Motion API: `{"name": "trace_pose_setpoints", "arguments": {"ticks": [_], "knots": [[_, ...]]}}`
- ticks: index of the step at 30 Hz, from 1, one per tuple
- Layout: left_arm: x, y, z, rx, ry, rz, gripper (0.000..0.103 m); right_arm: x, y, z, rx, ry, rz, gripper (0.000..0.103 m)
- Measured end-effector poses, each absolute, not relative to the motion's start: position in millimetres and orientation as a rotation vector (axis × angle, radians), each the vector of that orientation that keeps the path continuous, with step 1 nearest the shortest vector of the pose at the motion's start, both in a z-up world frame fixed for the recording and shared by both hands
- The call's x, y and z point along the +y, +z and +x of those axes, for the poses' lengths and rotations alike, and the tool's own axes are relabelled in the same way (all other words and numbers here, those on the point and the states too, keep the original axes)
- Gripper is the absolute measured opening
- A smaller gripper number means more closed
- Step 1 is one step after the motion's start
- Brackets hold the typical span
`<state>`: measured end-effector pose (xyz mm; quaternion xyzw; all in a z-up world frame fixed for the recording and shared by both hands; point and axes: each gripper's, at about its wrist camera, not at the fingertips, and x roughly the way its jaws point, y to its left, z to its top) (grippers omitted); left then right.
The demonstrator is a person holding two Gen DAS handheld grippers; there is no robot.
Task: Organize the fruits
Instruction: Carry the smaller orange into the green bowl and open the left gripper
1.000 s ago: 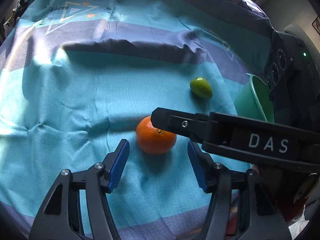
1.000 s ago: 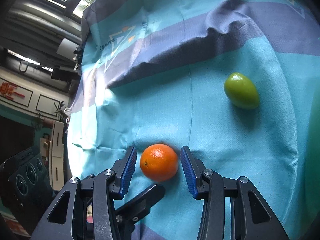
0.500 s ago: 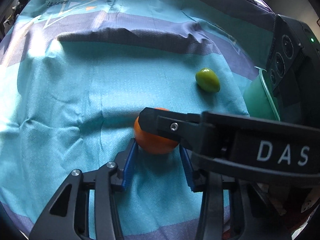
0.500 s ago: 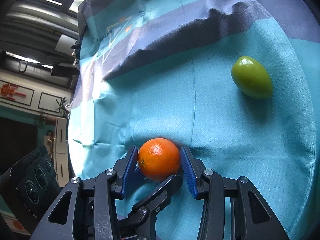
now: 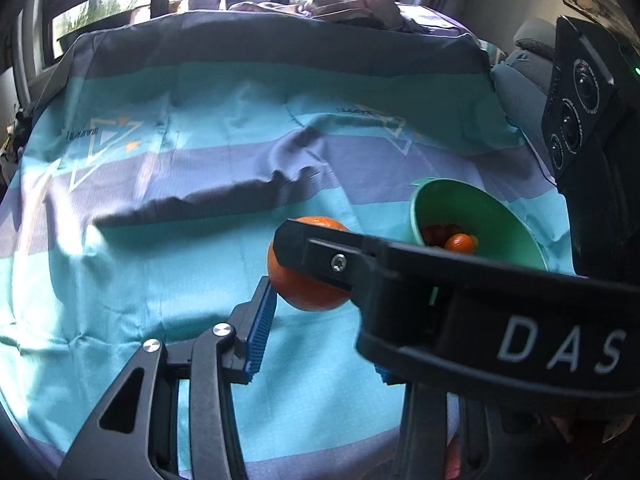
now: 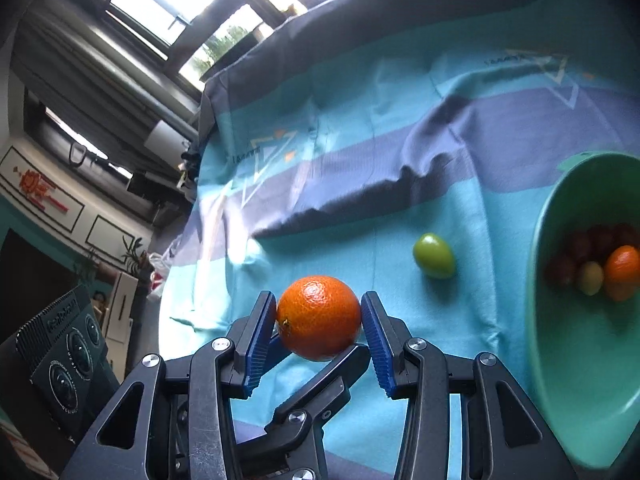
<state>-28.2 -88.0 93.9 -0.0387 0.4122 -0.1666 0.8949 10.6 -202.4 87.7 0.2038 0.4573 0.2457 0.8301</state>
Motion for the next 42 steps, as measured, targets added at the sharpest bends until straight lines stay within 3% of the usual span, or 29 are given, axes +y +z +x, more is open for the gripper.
{"name": "trace_pose_setpoints", "arguments": {"ticks": [11,22,37,42], "knots": [[-178,106,-18,0.827,-0.602,-0.035,0.043,-295,107,-11,0.832,0.284,0.485,0.047],[-233,82,4,0.932,-0.717,-0.028,0.043,-343,85,-8,0.883,0.138,0.533,0.047],[-231,70,6,0.976,-0.721,-0.059,0.043,-360,73,-11,0.925,0.101,0.572,0.047],[-199,83,2,0.939,-0.676,-0.093,0.051,-357,87,-18,0.851,0.062,0.535,0.047]]}}
